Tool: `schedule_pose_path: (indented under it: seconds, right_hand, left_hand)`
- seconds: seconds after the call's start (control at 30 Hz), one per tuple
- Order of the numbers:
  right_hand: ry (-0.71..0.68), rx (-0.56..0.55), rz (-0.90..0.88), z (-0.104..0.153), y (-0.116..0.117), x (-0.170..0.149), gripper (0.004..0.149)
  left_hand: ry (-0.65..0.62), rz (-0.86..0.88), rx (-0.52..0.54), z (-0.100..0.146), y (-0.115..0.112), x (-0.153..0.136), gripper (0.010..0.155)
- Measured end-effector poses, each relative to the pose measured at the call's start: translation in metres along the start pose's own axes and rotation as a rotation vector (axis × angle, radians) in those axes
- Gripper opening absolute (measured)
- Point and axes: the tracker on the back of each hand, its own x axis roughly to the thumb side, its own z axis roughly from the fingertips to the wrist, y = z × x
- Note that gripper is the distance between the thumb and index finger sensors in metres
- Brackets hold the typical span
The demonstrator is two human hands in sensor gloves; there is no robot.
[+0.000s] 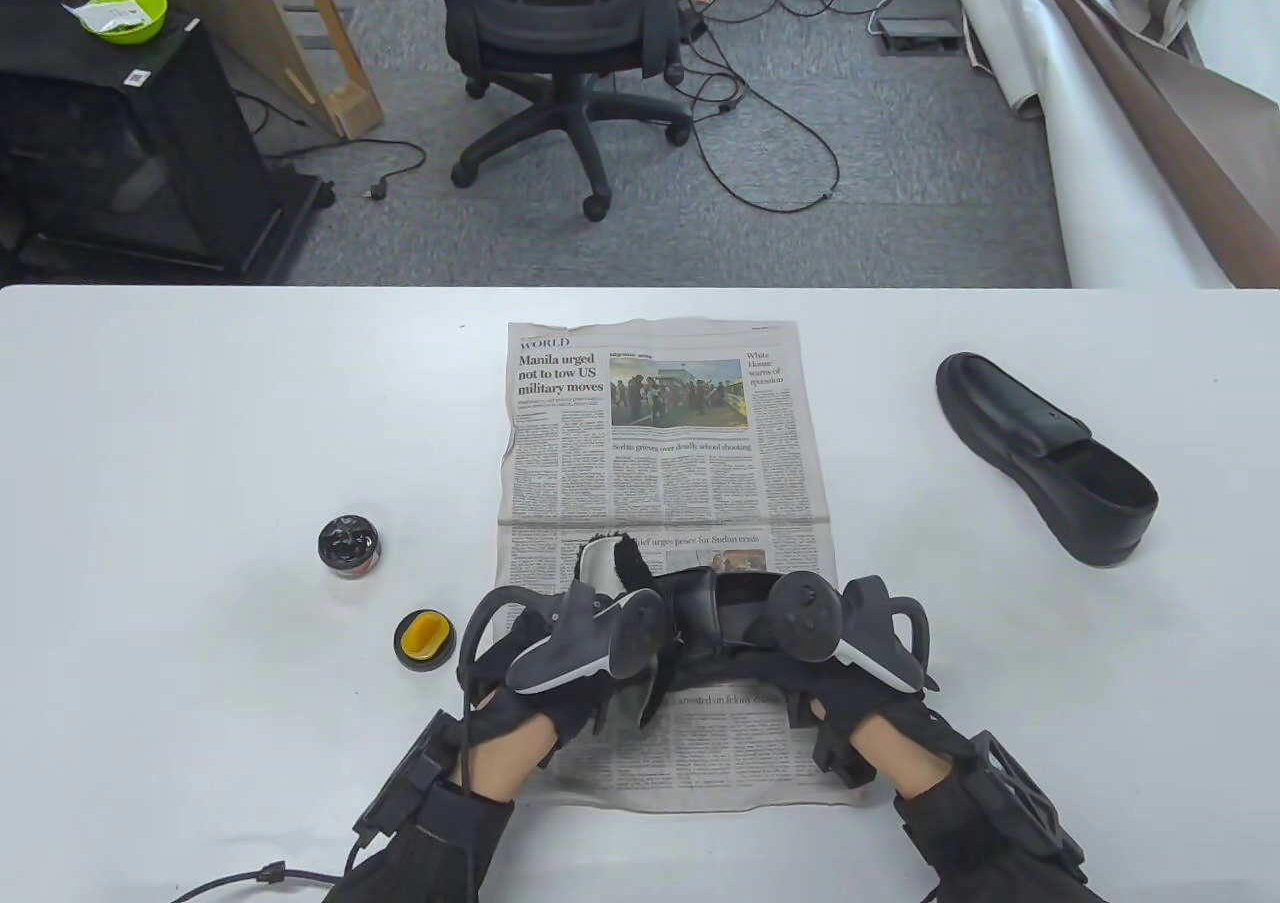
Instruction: Dip and apply built-in sponge shoe polish on shoes
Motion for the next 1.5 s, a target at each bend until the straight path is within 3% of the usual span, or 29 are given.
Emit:
schedule_pose_path:
  seconds: [0.2,0.3,0.37,0.53,0.7,0.77,0.83,1.0,1.3,1.5]
  right_hand:
    - [-0.009,0.010,-0.012,0.000,0.001,-0.001,0.045]
    - [-0.013,0.008,-0.011,0.000,0.001,-0.001,0.045]
    - [-0.018,0.003,-0.008,0.000,0.001,-0.001,0.045]
    - [-0.030,0.003,-0.010,0.000,0.001,-0.001,0.045]
    - [-0.036,0.003,-0.013,0.000,0.002,-0.002,0.045]
    - [-0.038,0.003,-0.013,0.000,0.002,-0.002,0.045]
    - [-0.039,0.004,-0.013,0.000,0.002,-0.002,0.045]
    - [-0.039,0.006,-0.010,0.000,0.002,-0.002,0.045]
    - [-0.033,0.007,-0.007,0.000,0.002,-0.002,0.045]
    - [-0.026,0.003,-0.004,0.000,0.002,-0.001,0.045]
  left_hand:
    - [0.151,-0.063,-0.136,0.000,0.003,-0.027,0.058]
    - [0.174,-0.095,-0.150,0.001,0.007,-0.034,0.058]
    - [0.119,-0.083,-0.089,0.002,0.012,-0.032,0.059]
    - [-0.024,0.205,0.128,-0.006,0.024,-0.003,0.058]
    - [-0.023,0.173,0.226,-0.017,0.030,0.020,0.063]
    - [-0.028,0.193,0.193,-0.021,0.026,0.023,0.063]
    - [-0.028,0.105,0.153,-0.025,0.018,0.027,0.062]
    - [-0.005,0.050,0.141,-0.023,0.017,0.019,0.061]
    - [0.116,-0.014,-0.034,-0.018,0.008,-0.018,0.060]
    - [0.232,-0.051,-0.089,-0.015,0.008,-0.039,0.060]
